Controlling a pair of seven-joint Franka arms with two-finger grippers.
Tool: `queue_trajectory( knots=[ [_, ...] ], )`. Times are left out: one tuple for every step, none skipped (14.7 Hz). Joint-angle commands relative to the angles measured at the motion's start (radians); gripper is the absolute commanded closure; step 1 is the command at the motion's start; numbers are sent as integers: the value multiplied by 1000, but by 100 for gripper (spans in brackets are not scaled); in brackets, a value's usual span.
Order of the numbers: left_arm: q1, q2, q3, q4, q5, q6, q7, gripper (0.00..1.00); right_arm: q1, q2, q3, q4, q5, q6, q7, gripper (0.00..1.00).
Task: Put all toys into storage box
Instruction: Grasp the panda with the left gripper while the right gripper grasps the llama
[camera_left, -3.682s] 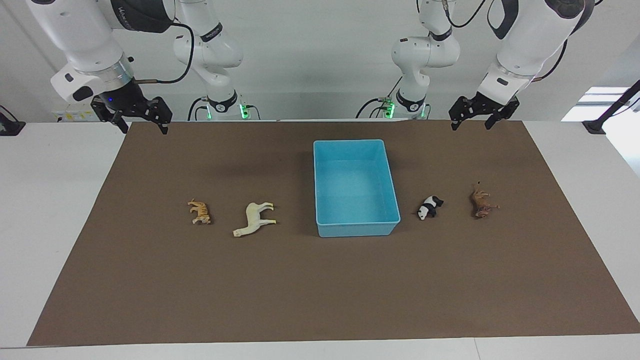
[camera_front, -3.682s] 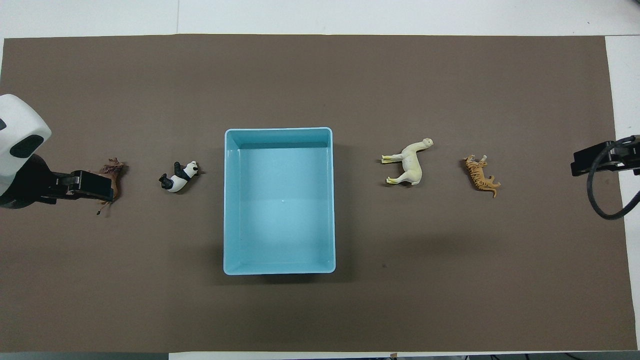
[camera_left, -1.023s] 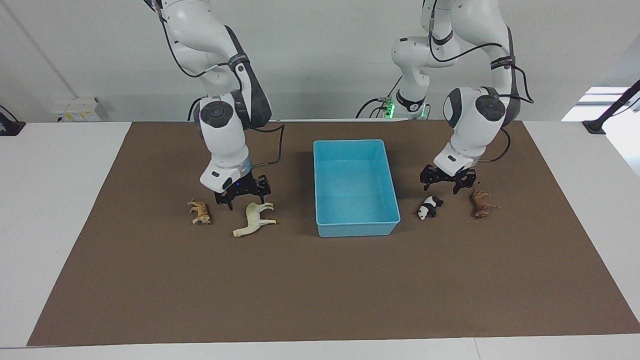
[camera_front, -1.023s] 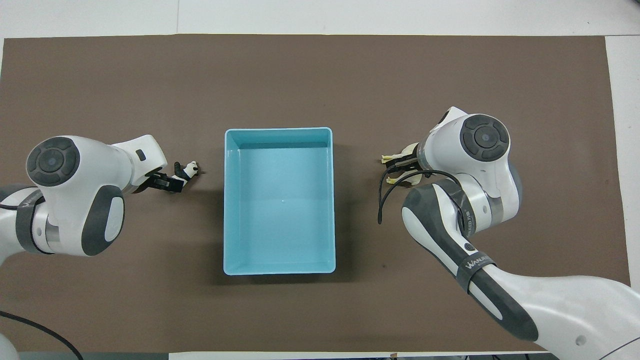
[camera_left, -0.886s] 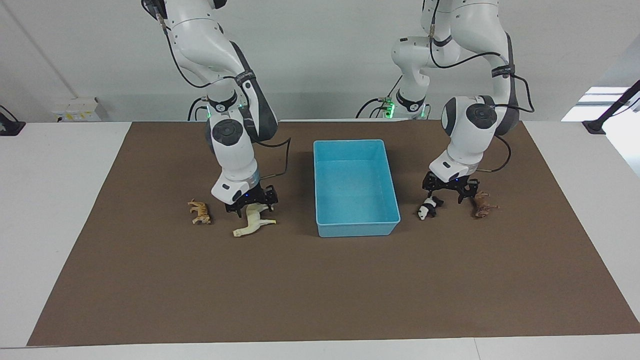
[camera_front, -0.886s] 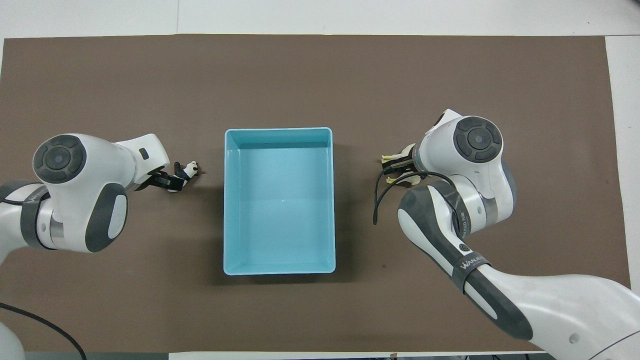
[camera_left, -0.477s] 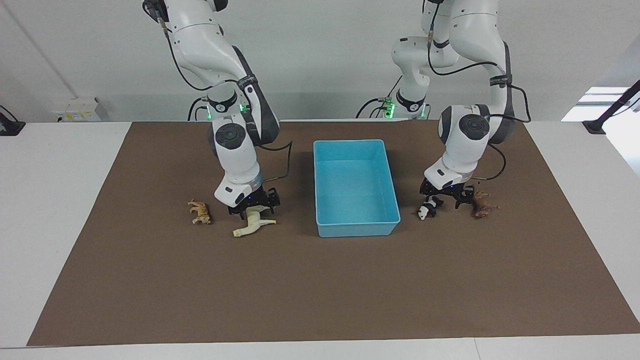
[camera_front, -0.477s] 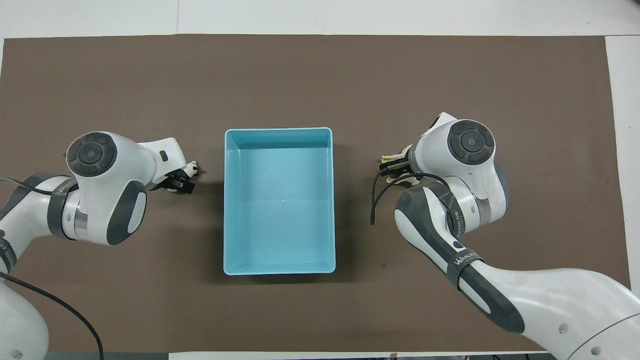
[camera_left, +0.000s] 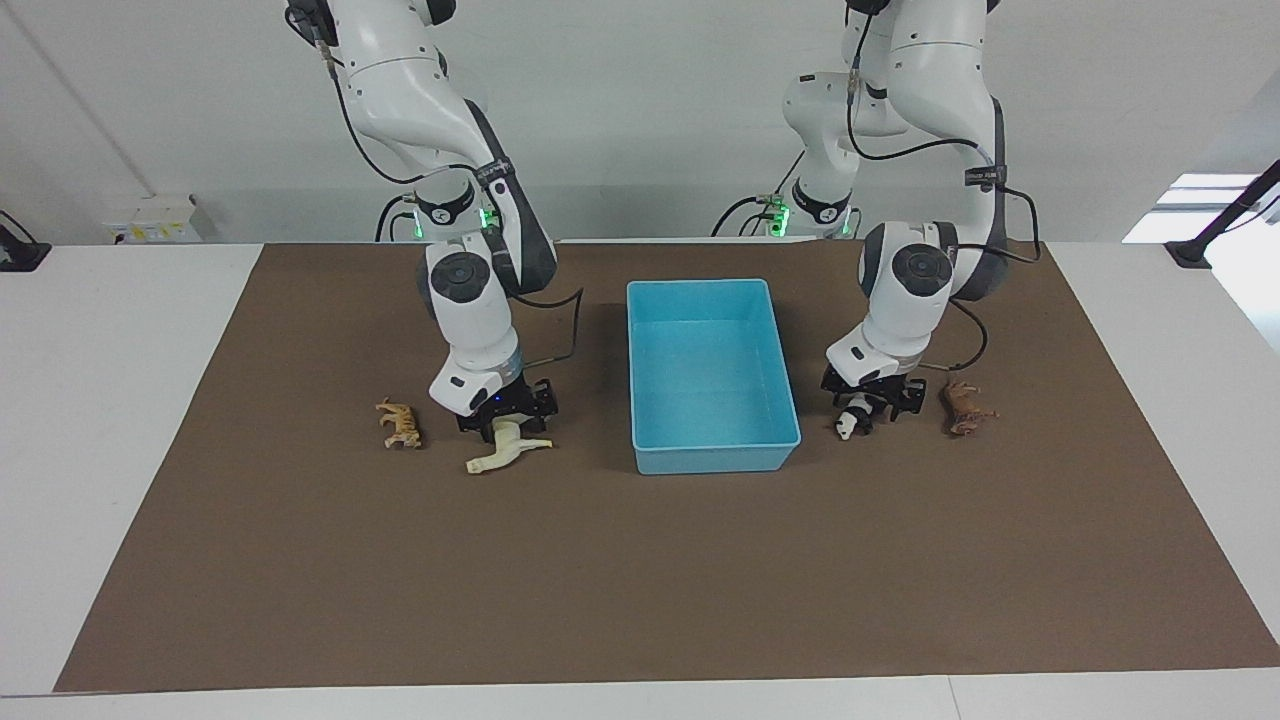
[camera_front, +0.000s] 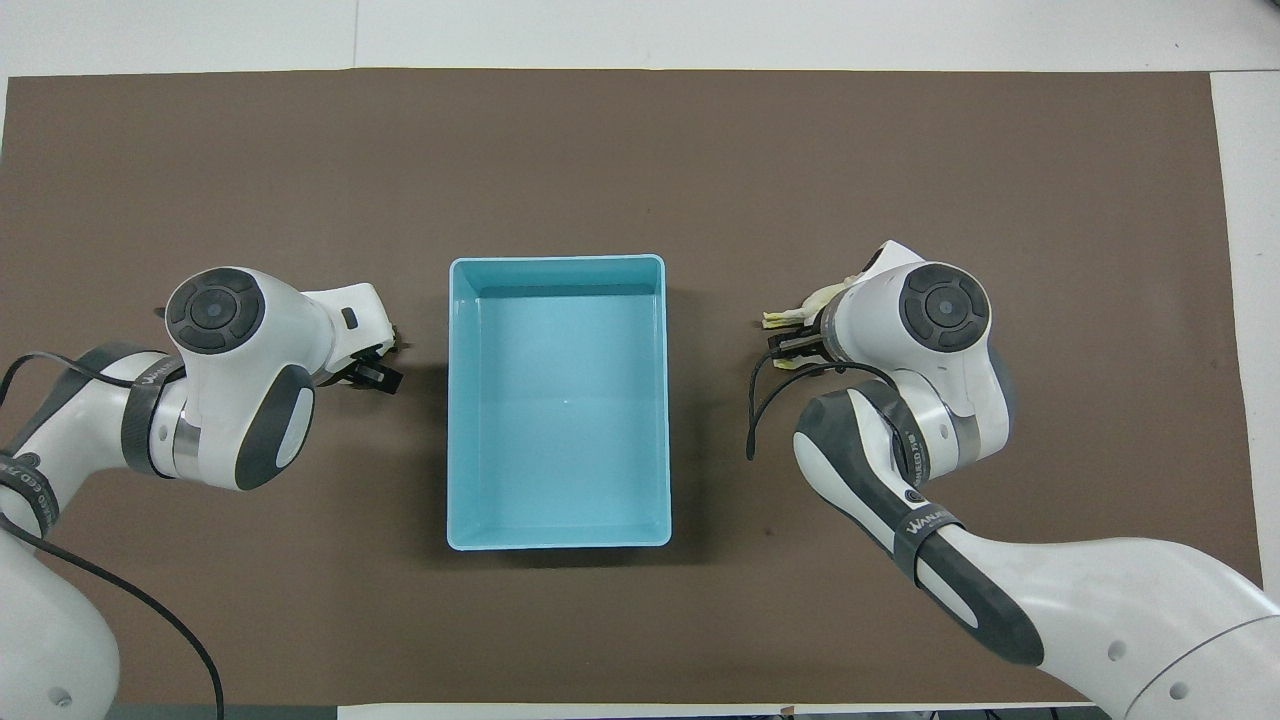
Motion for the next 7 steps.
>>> queue_trajectory(
  knots=[
    [-10,-5,10,1,18,-33,-36,80,-10,-1,5,-18,-16,20,19,100],
    [-10,-5,11,2,17,-39,-41,93,-8,-1,5,-15,-16,12,17,100],
    [-10,-5,10,8,18,-50,-67,98,-7,-1,5,-12,-16,8,17,100],
    [-10,-5,10,14,17,-61,-93,100,-7,-1,5,-7,-16,3,16,100],
    [-10,0,10,33,17,-70,-107,100,-8,-2,5,4,-17,-7,16,100],
    [-11,3,8,57,17,-96,-107,100,-8,-4,4,17,-17,-27,16,100],
    [-11,4,8,94,11,-134,-110,100,-8,-6,3,39,-17,-55,16,100]
  ],
)
